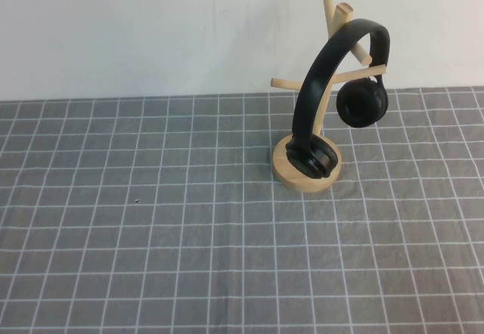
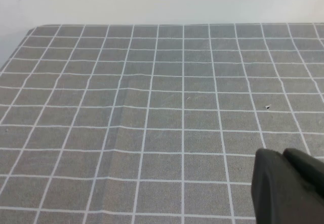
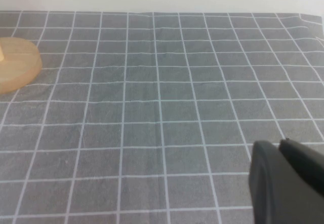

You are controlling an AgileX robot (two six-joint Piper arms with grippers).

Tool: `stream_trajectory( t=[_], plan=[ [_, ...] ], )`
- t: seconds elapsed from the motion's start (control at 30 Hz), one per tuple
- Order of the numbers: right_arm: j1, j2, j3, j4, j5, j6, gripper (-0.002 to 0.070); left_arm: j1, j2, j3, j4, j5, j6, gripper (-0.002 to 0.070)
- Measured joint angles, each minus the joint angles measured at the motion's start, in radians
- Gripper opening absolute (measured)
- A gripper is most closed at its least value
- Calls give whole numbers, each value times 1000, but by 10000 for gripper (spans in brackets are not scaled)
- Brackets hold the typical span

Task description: Take out the headphones from the headphone stand

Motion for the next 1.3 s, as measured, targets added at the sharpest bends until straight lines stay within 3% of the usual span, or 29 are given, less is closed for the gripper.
stream_trajectory(
  t=[0.87,1.0,1.3],
  plan=[
    [0,0,2,0,-73,0,-8,0,0,0,0,0,0,-4],
    [0,0,5,0,-256,0,-8,0,0,0,0,0,0,-4],
    [0,-4,5,4,-893,3,-8,0,0,0,0,0,0,-4]
  ],
)
